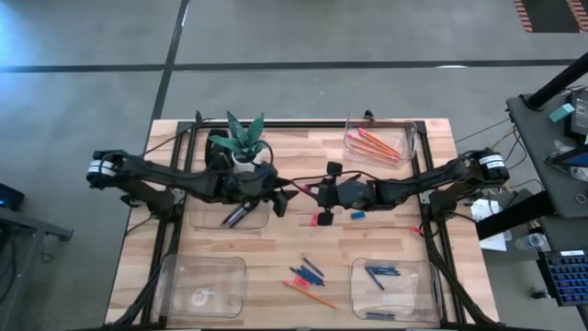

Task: Sort crayons/erasers/pens/pencils in bins
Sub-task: Put the pink eraser into the bottom left transparent bin

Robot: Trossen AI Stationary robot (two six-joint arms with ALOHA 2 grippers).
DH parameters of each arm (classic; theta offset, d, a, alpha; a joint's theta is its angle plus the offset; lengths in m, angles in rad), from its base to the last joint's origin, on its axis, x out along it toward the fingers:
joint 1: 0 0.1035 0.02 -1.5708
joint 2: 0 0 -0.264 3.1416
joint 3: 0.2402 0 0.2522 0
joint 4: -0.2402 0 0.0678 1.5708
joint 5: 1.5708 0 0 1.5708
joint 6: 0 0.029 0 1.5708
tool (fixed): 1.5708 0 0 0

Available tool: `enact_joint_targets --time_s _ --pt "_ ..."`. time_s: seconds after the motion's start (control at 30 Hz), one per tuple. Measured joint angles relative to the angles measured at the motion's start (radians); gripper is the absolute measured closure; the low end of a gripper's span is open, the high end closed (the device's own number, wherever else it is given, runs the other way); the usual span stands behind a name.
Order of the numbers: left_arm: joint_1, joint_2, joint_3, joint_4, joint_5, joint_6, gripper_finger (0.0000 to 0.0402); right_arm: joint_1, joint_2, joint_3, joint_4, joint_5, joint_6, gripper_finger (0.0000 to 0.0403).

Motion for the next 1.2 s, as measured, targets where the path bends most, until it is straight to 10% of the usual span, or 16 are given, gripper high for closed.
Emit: enact_joint_targets --time_s 0.43,0.93,1.2 --pt "0.008 0.081 0.010 0.141 -0.030 0.002 0.0194 0.000 0.016 0.042 0.007 0.001 -0.039 0.0333" --pt "0.007 0.081 0.006 0.149 -0.030 0.111 0.0387 0.000 0.017 0.046 0.001 0.003 -0.046 0.0332" --pt "0.008 0.081 -0.001 0.155 -0.025 0.112 0.0382 0.000 0.017 0.046 -0.018 0.001 -0.045 0.0297"
